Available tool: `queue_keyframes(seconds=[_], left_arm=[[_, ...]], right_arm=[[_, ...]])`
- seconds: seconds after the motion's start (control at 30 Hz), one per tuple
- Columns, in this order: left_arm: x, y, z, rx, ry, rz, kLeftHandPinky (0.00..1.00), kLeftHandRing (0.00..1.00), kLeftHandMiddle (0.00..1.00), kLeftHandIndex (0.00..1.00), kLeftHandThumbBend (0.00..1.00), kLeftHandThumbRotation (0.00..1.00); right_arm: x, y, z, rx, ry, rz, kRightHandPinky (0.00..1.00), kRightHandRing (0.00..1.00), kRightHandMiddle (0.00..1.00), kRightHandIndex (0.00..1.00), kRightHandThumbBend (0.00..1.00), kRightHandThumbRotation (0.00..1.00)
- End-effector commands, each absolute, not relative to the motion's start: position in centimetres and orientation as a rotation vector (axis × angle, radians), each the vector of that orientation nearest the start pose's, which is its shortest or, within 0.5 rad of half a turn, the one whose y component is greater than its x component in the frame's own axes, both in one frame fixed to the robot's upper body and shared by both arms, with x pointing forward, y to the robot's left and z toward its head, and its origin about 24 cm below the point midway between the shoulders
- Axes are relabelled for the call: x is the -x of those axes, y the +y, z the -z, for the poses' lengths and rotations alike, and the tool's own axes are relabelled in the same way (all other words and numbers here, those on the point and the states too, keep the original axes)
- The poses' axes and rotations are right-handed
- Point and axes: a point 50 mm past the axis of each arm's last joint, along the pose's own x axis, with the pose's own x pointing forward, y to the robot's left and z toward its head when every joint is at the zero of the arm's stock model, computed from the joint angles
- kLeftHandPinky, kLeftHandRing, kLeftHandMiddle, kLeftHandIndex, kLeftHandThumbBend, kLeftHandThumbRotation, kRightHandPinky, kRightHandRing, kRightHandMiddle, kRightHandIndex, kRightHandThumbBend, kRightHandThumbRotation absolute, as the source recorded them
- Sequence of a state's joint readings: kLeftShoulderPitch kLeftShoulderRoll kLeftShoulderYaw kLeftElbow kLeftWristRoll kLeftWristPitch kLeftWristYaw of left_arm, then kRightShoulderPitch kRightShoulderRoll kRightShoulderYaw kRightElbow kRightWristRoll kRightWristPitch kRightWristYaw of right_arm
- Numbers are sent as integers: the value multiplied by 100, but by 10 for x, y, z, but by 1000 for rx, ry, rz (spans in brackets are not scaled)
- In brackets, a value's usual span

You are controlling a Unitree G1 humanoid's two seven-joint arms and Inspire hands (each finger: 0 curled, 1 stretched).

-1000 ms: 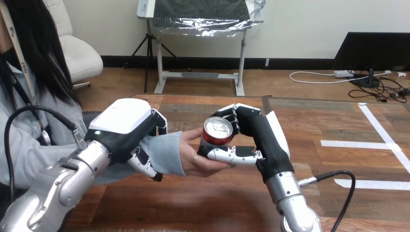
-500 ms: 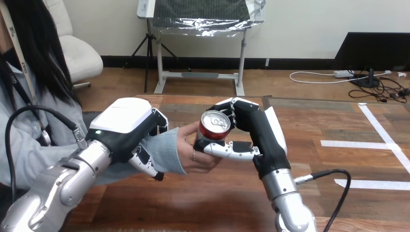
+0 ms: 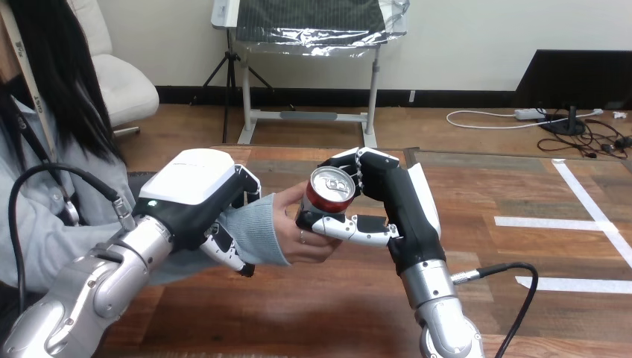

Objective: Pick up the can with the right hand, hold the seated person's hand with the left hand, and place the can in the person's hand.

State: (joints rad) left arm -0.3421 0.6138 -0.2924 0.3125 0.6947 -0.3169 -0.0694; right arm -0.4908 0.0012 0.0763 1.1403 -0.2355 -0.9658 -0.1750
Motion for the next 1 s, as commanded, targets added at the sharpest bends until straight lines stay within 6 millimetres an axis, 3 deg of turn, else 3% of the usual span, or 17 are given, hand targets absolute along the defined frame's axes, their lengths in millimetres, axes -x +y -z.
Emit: queue_keyframes(seconds=[0.0,0.53,0.97], left_arm=[[-315,179,-107,-1300,-399,370,24,29,34,37,96,2],[-313,182,-105,-1308,-384,351,28,33,39,41,97,6],[-312,187,-93,-1277,-365,311,46,51,55,56,97,20]], right_arm=[[-307,-81,-37,160,-428,-236,36,42,50,50,79,0],[-310,-85,-36,172,-398,-255,42,50,57,59,80,0],[-314,-93,-33,199,-349,-272,59,67,72,76,81,1]])
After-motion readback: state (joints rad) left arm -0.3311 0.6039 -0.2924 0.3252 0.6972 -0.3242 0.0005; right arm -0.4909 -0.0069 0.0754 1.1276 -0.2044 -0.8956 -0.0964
